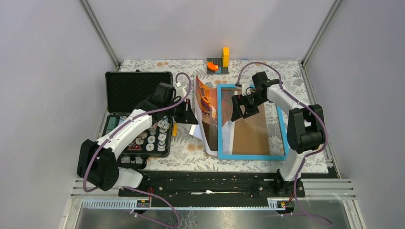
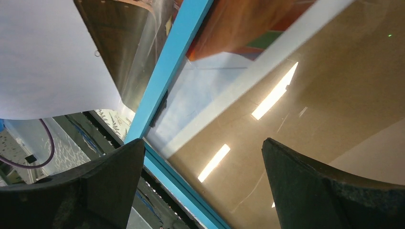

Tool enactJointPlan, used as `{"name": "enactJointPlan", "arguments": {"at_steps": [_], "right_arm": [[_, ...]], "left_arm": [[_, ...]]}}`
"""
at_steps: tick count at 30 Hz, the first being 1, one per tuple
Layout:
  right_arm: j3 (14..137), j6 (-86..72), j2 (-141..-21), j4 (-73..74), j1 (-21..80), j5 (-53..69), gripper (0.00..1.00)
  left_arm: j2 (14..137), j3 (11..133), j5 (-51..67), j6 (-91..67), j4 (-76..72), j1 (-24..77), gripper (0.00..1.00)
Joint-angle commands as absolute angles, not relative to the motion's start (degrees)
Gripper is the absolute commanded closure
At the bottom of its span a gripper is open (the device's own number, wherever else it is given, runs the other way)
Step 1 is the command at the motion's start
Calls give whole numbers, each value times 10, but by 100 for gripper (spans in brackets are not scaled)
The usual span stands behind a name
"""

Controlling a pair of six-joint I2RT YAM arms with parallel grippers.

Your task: Take the photo out of the frame

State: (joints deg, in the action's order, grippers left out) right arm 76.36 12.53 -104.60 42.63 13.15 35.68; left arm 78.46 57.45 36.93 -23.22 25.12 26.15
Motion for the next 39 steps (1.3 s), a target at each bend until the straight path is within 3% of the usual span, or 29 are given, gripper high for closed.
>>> {"name": "enactJointPlan", "arguments": {"at_steps": [1,11,18,33,39], "right_arm": [[804,142,-999,452,127,376,0],[819,144,-979,468,127,381,0],[847,149,-967,502,118,390,0],[887,156,-953,557,-83,493,0],[908,184,-956,598,-157,520,0]], "left_arm": [[741,647,356,-208,295,251,100],[708,819,246,-150,386,250,100],[739,920,261,-146,391,249,100],[978,1111,372,-311,61,252,100],[1086,1228,387,-383,-8,291,100]]}}
